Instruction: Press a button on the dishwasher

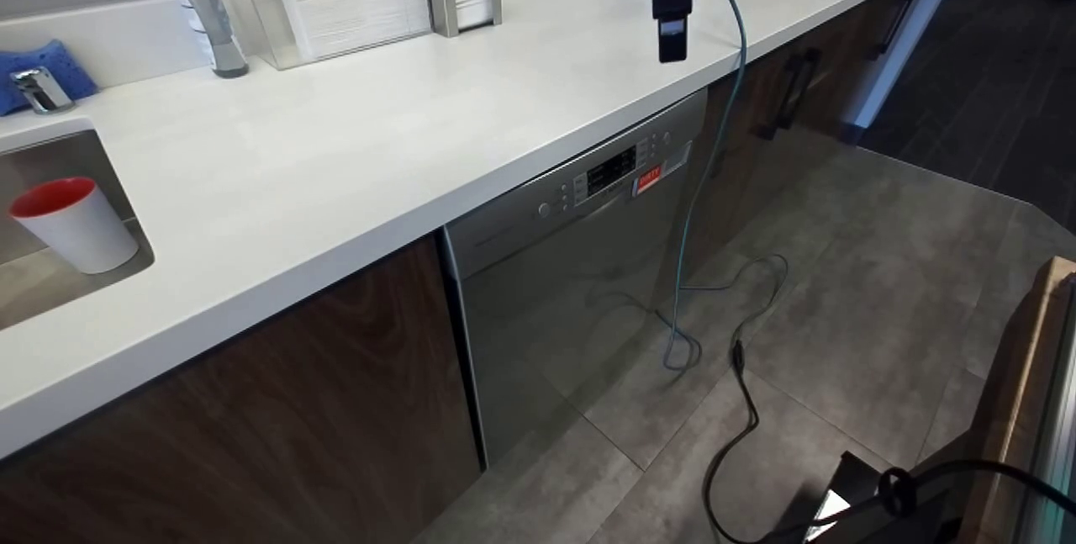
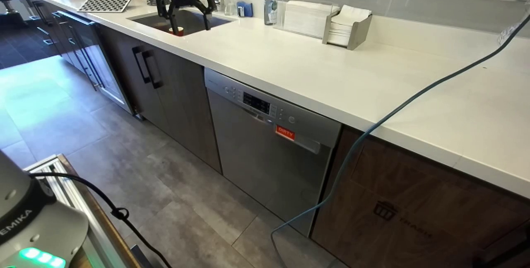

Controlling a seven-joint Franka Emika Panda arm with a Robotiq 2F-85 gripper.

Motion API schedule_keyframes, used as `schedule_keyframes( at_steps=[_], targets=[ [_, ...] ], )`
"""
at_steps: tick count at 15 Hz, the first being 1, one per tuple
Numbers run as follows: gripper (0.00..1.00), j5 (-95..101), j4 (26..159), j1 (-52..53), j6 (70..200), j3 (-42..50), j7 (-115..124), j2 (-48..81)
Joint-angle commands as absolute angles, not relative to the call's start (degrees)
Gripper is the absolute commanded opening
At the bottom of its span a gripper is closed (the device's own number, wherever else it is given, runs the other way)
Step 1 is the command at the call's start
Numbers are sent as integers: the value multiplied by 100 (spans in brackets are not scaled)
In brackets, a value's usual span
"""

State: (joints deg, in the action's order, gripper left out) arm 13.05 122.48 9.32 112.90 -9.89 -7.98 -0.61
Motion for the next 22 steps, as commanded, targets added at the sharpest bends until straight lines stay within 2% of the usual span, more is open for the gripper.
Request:
schedule_keyframes(
  at_steps=[1,8,16,22],
  targets=[
    [100,1340,12360,919,11597,-948,-794,-33],
    [100,1364,12533,870,11981,-887,-795,31],
    [100,1623,13459,1102,14067,-1112,-1138,163],
    [100,2646,14373,1157,14923,-1105,-802,13]
  ],
)
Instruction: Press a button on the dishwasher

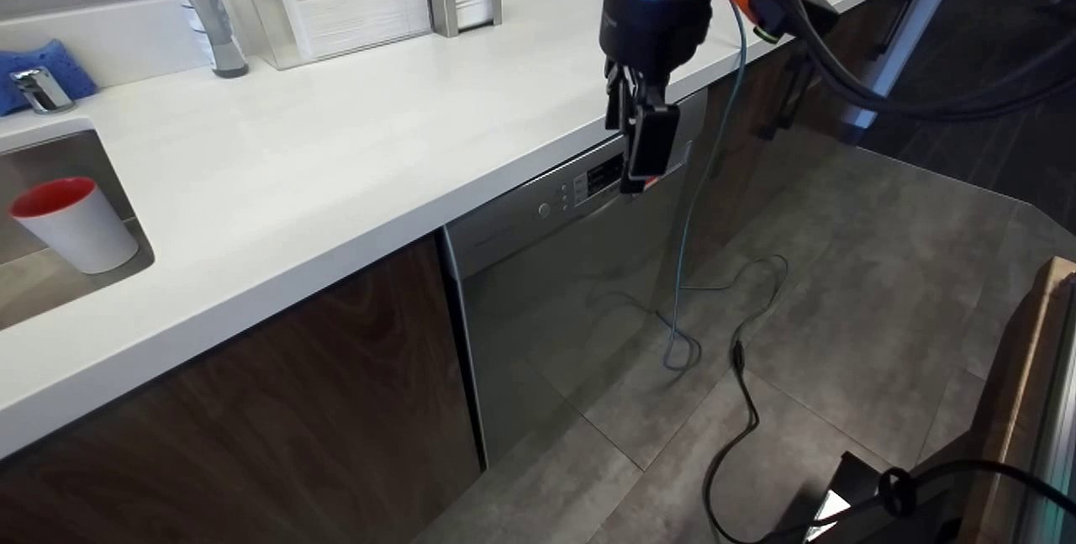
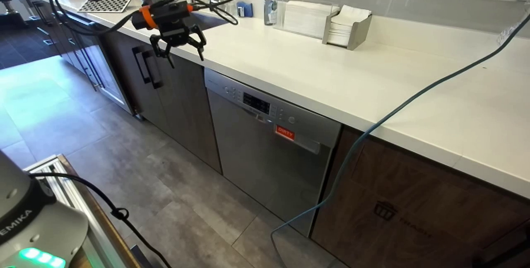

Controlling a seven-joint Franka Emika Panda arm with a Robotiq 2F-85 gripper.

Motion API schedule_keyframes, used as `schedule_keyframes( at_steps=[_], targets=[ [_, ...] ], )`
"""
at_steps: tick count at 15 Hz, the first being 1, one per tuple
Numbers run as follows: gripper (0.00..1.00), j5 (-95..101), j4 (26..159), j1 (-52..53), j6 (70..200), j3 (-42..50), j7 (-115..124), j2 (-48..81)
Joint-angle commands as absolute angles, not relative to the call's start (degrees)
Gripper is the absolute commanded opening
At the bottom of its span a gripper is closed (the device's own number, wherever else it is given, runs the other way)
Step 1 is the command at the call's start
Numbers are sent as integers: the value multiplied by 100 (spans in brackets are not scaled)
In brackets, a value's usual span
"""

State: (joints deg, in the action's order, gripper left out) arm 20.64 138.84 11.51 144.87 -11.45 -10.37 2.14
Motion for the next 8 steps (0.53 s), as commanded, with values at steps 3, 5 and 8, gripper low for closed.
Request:
schedule_keyframes(
  at_steps=[3,5,8],
  targets=[
    [100,3208,14727,1072,15635,-981,-297,33],
    [100,3776,14822,1023,16017,-861,97,93],
    [100,4282,14783,983,16027,-726,260,254]
  ],
)
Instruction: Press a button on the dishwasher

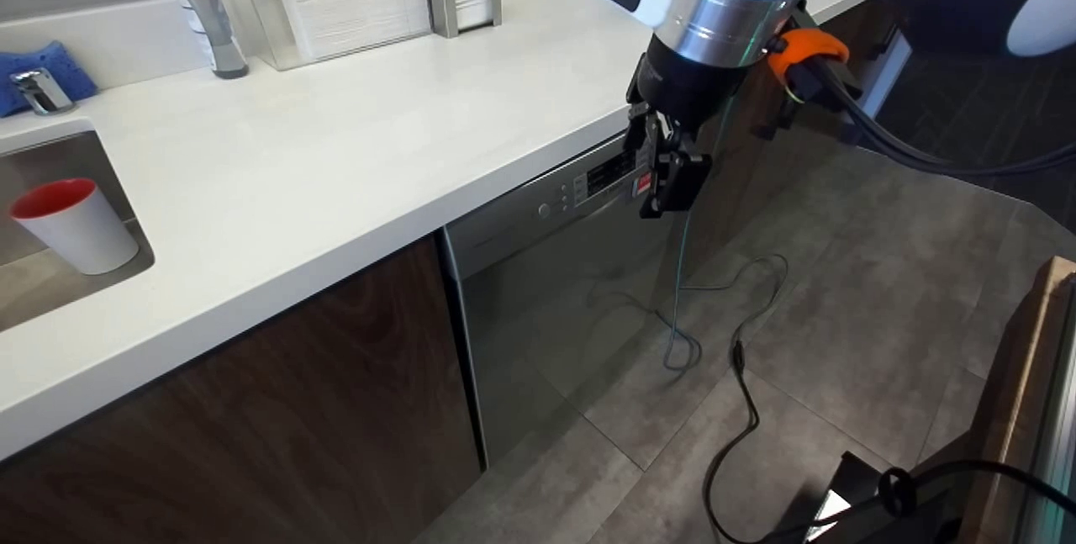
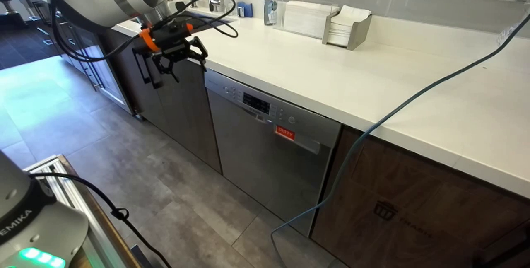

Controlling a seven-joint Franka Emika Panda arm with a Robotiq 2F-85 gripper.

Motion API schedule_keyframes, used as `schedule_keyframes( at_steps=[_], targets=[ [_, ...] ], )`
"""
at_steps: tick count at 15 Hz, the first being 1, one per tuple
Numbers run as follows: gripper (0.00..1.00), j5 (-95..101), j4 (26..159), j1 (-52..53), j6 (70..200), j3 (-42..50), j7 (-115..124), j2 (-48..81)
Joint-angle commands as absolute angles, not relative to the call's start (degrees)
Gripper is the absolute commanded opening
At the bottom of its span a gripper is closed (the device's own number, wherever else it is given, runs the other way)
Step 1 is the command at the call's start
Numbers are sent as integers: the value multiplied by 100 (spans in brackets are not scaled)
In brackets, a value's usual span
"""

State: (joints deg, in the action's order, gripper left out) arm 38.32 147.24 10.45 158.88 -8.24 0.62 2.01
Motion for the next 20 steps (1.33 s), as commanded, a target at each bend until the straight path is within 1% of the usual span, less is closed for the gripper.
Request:
schedule_keyframes(
  at_steps=[1,16,20],
  targets=[
    [100,3983,14744,1029,15903,-776,115,211],
    [100,4045,14762,1008,15904,-745,115,232],
    [100,4430,14705,1096,15919,-780,275,432]
  ],
)
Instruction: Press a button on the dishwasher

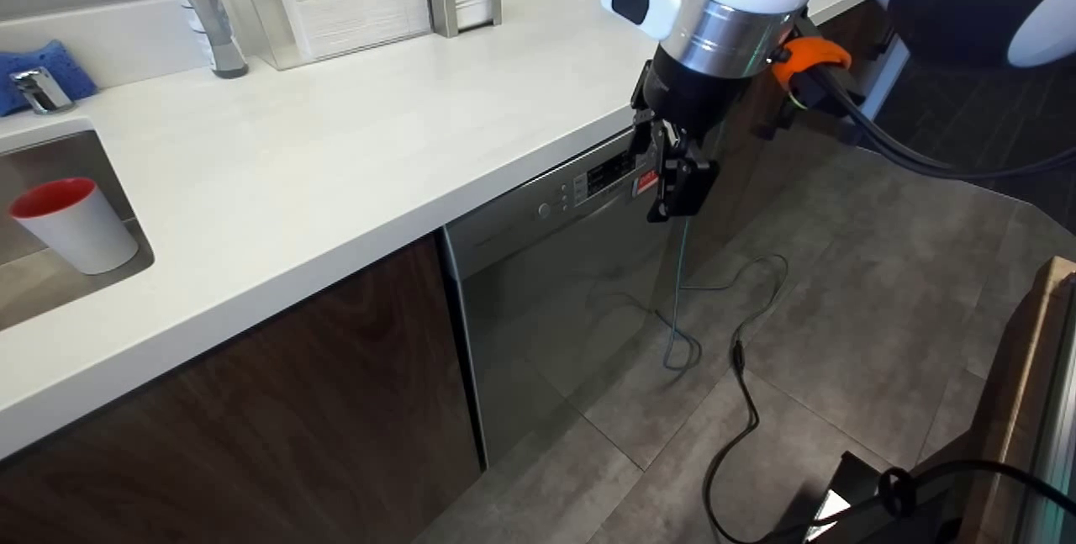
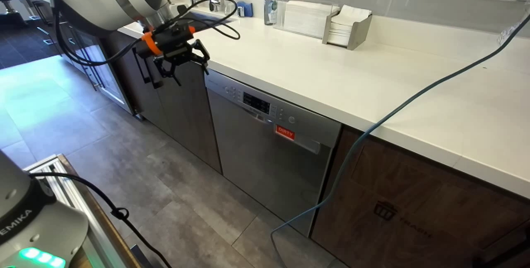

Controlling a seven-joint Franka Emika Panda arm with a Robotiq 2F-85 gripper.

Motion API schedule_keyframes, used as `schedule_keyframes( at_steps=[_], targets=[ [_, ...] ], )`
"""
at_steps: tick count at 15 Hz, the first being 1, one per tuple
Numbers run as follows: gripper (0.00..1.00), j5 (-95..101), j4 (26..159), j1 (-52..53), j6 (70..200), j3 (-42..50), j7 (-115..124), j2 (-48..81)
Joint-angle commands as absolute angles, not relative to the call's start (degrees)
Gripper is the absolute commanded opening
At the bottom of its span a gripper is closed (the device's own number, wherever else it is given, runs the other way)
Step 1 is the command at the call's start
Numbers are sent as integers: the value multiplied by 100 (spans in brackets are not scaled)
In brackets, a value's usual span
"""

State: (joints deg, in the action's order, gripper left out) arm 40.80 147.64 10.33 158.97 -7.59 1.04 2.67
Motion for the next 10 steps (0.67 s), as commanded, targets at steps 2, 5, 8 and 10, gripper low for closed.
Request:
schedule_keyframes(
  at_steps=[2,5,8,10],
  targets=[
    [100,4733,14644,1160,15943,-780,393,558],
    [100,5480,14477,1245,15992,-719,842,798],
    [100,5962,14457,1193,15980,-629,1271,886],
    [100,6154,14351,1173,15949,-566,1450,1010]
  ],
)
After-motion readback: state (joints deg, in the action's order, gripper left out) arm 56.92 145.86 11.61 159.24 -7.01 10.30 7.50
